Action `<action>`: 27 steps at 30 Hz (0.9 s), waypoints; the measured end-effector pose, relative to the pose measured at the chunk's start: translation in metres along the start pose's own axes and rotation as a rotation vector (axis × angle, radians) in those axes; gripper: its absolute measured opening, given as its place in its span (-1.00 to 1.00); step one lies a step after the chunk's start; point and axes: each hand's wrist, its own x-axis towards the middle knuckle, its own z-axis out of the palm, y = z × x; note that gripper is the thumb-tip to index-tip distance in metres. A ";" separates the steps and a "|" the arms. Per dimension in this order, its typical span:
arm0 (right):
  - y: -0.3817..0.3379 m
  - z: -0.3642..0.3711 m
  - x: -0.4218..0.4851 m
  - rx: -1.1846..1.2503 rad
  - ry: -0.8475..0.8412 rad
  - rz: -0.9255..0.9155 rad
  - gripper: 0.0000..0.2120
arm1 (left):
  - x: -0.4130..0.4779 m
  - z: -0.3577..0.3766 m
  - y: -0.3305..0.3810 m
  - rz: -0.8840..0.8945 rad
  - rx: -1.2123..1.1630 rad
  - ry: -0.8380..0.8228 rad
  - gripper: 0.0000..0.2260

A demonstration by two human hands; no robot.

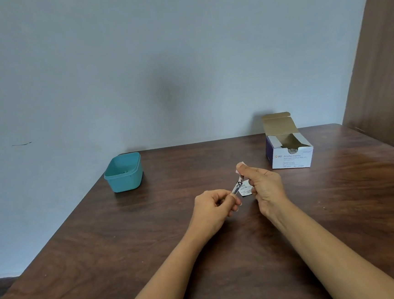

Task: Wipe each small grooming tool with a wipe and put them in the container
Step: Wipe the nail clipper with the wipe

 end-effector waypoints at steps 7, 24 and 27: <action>0.000 0.000 0.003 -0.054 0.002 -0.042 -0.86 | 0.000 0.000 0.001 -0.020 -0.038 0.018 -0.78; 0.001 -0.004 0.009 -0.026 0.006 0.030 -0.78 | -0.002 -0.001 0.002 -0.017 -0.063 0.012 -0.79; 0.004 -0.003 0.011 -0.047 0.032 0.024 -0.71 | -0.002 0.000 0.003 -0.003 -0.056 -0.006 -0.79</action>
